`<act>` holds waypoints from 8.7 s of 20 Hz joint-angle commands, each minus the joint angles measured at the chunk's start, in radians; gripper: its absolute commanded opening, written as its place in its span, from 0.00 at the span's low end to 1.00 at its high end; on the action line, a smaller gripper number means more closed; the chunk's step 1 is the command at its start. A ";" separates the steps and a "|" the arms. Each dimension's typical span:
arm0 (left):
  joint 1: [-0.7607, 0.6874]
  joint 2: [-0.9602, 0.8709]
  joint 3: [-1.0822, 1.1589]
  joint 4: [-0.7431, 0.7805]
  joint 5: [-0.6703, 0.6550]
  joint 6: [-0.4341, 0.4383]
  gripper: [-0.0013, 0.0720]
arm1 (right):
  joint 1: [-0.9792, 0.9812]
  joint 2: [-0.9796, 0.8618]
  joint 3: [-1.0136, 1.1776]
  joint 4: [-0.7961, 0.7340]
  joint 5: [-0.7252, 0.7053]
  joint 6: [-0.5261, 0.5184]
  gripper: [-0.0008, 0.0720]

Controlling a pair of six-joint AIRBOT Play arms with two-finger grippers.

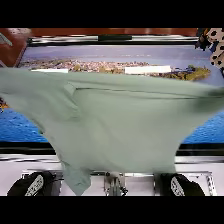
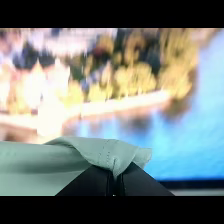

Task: Fold the shirts.

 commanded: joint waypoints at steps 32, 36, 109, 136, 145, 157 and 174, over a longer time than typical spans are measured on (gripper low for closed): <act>-0.182 -0.952 -0.034 -0.008 0.008 0.015 0.06 | 0.124 -0.768 -0.340 0.114 -0.630 -0.018 0.09; -0.182 -0.977 -0.047 0.063 -0.068 -0.093 0.06 | 0.123 -0.797 -0.341 0.043 -0.541 0.032 0.09; -0.320 -0.249 -1.178 -0.238 0.252 -0.057 0.06 | -0.249 -0.501 -0.990 0.181 -0.515 -0.166 0.76; -0.122 -0.874 -0.186 -0.124 0.186 -0.027 0.06 | 0.113 -0.745 -0.433 0.170 -0.827 0.001 0.09; -0.124 -1.003 -0.120 -0.148 0.196 -0.086 0.06 | 0.145 -0.791 -0.433 0.151 -0.889 0.040 0.09; -0.128 -0.929 -0.025 -0.198 0.050 -0.078 0.73 | 0.012 -0.840 -0.433 0.296 -0.750 0.008 0.95; -0.407 -0.877 -0.026 -0.248 0.298 -0.050 0.06 | 0.028 -0.612 -0.433 0.799 -0.549 -0.285 0.09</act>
